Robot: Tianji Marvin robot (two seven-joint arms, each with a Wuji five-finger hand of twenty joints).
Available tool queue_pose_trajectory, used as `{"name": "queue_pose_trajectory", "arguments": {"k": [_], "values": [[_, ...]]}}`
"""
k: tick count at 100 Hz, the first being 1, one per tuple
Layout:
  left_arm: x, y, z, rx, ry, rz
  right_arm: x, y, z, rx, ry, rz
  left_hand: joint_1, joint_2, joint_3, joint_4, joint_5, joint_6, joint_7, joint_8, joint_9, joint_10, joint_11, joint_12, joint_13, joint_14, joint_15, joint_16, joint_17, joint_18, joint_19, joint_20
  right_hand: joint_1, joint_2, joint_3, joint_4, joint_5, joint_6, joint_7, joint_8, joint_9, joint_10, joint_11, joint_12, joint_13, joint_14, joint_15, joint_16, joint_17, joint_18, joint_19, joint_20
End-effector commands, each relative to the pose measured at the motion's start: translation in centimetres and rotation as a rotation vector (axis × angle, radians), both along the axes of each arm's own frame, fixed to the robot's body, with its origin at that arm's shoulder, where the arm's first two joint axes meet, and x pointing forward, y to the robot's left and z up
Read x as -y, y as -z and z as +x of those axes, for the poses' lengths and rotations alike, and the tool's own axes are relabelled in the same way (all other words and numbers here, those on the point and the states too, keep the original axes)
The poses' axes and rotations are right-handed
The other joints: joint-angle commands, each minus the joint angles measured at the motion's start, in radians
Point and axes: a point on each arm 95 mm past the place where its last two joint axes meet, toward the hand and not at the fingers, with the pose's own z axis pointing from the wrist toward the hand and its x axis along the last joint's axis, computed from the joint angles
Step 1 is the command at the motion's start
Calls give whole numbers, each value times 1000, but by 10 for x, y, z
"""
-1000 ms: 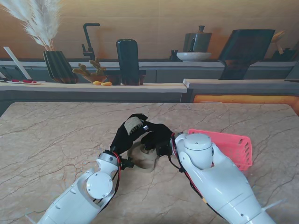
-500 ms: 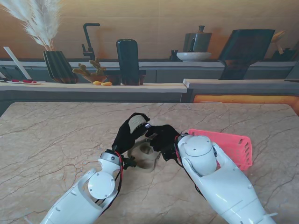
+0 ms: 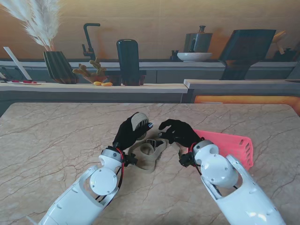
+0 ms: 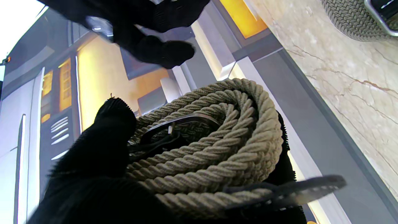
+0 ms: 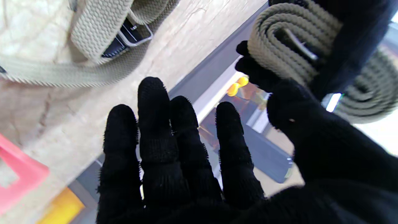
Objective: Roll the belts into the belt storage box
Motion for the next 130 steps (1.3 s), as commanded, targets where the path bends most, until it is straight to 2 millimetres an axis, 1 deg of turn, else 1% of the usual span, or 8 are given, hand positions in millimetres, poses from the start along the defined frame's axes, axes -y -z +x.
{"name": "queue_pose_trajectory", "arguments": {"k": [1,18,32,51,63,92,107,130], "values": [[4,-1,-1,-6,2,-3,-1,-3,-5,27,-7,7,-38,-45,128,30,0,-17,119,63,53,-36,80,37,74,-38,86,29,45,-9,70,21,-26,-61,34,13,-34,-35,-10,10,-39,-28,-24,-11,-39,-34,-40,-17,-15,-34,-22,-10],[6,-1,-1,-15,22,29,-2,-7,-10,161,-41,-31,-94,-118,269,23,9,25,158,179,187,-89,334,170,324,-69,338,74,272,16,330,37,-54,-83,-3,-2,-61,-42,-5,7,-79,-27,-44,-16,-66,-40,-91,-35,-15,-34,-56,-11],[6,0,-1,-23,67,91,-2,-13,-9,270,-87,-92,-106,-160,333,23,24,37,165,192,233,-95,448,252,430,-98,504,153,359,38,478,26,-50,-78,-89,-4,-81,-47,-9,-4,-75,-47,-52,-19,-64,-56,-123,-47,-2,-39,-80,-6],[2,3,5,30,102,233,-1,-18,-6,340,-139,-141,-107,-160,338,24,28,34,170,186,243,-90,489,303,444,-126,578,218,368,50,522,26,-59,-63,-156,-2,-98,-96,-7,-14,-66,-48,-66,-23,-61,-55,-156,-56,4,-28,-109,-4],[0,5,6,23,134,269,0,-20,-5,388,-180,-184,-110,-180,353,24,44,19,171,172,258,-84,501,328,443,-113,622,244,360,52,519,24,-37,-69,-152,3,-142,-161,1,-15,-96,-63,-87,-27,-79,-67,-182,-63,5,-37,-124,-1],[-6,6,5,-113,280,262,8,-24,-6,518,-336,-328,-88,-220,338,-23,100,-11,128,137,285,-51,471,346,443,-84,646,254,364,77,519,25,12,-142,15,-3,-356,-408,138,-33,-242,-130,-149,-51,-154,-134,-360,-160,10,-98,-240,-17],[-8,7,5,-171,319,243,9,-25,-6,618,-396,-425,-79,-220,317,-39,140,-10,81,112,300,-30,445,354,443,-63,648,251,365,93,513,23,29,-176,127,1,-452,-464,185,-56,-270,-168,-143,-62,-169,-166,-380,-181,11,-125,-260,-20],[-10,7,4,-261,397,211,3,-24,1,726,-428,-463,-77,-216,294,-43,171,5,47,90,309,-16,425,361,443,-51,647,247,360,103,508,23,8,-190,183,-18,-417,-477,229,-69,-233,-199,-122,-70,-150,-184,-355,-177,18,-127,-247,-15]]}}
